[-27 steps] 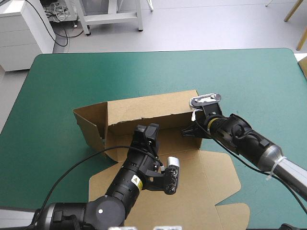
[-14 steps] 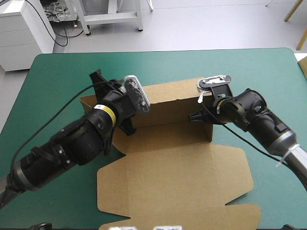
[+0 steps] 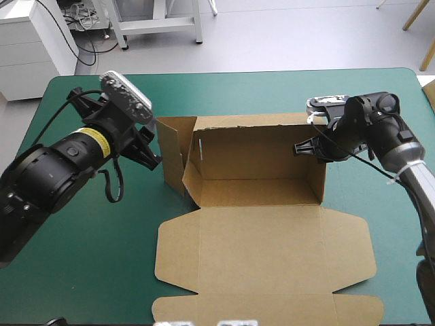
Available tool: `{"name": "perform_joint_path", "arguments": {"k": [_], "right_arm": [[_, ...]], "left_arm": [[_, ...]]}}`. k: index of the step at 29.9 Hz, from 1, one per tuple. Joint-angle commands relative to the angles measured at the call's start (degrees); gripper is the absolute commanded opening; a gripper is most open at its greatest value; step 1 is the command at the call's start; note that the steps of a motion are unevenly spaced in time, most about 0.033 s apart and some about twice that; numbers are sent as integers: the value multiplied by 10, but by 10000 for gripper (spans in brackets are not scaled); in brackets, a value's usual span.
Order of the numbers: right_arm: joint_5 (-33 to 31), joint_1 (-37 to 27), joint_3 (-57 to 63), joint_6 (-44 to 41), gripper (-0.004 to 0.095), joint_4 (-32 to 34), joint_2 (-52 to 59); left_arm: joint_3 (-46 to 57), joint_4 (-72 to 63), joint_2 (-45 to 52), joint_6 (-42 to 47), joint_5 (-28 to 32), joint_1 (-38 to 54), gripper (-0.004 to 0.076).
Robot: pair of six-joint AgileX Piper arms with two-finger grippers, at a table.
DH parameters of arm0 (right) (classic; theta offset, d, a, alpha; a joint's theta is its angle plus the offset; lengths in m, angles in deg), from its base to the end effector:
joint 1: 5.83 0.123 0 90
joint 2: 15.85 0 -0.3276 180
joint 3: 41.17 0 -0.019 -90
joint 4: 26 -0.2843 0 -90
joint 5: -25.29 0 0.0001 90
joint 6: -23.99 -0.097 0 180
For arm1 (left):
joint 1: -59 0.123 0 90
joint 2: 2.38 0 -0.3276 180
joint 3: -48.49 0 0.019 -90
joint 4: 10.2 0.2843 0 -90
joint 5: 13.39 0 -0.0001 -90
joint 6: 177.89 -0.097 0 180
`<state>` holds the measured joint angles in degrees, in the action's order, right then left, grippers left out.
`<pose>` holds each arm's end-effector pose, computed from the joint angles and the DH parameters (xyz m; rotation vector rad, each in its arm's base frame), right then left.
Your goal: Fold the box
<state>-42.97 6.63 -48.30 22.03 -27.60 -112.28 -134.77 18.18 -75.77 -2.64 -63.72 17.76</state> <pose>0.3487 0.0796 0.3814 -0.2449 2.7436 0.1068 0.2097 -0.1366 0.5106 0.8764 1.8079 0.1875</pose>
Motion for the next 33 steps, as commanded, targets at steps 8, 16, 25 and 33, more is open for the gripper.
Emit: {"name": "perform_joint_path", "arguments": {"k": [8,16,25,33], "right_arm": [[13,-6,-62,42,-21,-13,-100],[37,-6,-73,60,-21,-12,-168],[82,-6,-73,67,-21,-12,-187],[73,-6,-97,75,57,-12,-187]], "left_arm": [[215,-32,148,81,97,70,398],[403,-36,316,155,109,70,-7],[486,-143,502,152,44,70,-1],[515,-137,569,152,35,70,-8]]}}
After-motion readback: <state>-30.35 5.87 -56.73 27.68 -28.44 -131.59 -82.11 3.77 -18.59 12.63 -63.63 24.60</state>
